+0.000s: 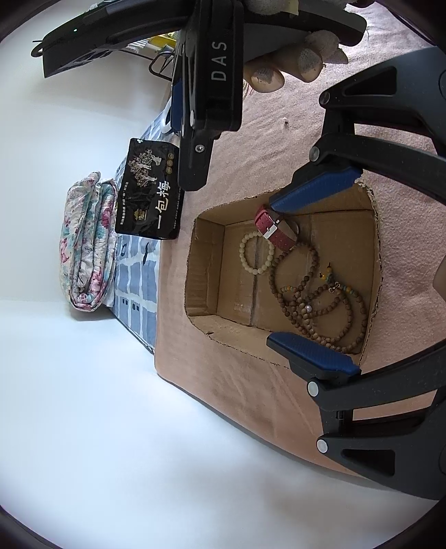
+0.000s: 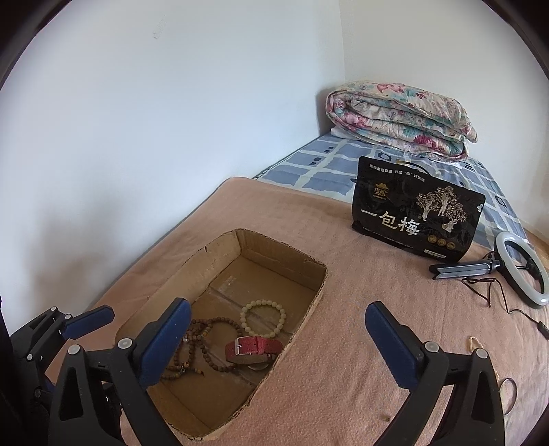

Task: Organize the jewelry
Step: 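Move both tools back toward the remaining pearl earring and jewelry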

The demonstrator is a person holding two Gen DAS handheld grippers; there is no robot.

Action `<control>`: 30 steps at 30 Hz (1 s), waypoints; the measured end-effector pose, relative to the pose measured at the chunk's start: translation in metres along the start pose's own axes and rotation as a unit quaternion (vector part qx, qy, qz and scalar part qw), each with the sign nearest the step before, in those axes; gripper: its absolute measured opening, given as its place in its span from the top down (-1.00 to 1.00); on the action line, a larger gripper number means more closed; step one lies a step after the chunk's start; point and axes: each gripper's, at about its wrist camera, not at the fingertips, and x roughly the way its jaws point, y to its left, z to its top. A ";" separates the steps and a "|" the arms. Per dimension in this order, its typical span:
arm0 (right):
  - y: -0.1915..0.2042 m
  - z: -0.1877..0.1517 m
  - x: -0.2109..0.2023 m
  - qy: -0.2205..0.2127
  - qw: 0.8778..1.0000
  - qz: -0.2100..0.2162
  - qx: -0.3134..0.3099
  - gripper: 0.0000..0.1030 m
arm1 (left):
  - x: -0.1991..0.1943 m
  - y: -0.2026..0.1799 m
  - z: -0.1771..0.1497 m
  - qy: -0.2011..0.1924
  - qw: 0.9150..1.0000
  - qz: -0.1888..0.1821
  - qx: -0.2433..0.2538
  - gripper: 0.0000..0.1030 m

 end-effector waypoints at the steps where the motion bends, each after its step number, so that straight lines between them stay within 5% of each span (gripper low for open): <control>1: -0.003 -0.002 -0.003 -0.001 1.000 -0.001 0.002 -0.99 | -0.001 -0.002 0.000 0.000 1.000 -0.001 0.001 -0.46; 16: -0.081 -0.038 -0.069 -0.025 0.997 -0.050 0.048 -0.99 | -0.009 -0.058 0.004 0.000 0.999 -0.030 0.014 -0.46; 30: -0.189 -0.086 -0.123 -0.025 0.986 -0.139 0.083 -0.99 | 0.021 -0.132 -0.002 0.030 0.995 -0.089 0.034 -0.46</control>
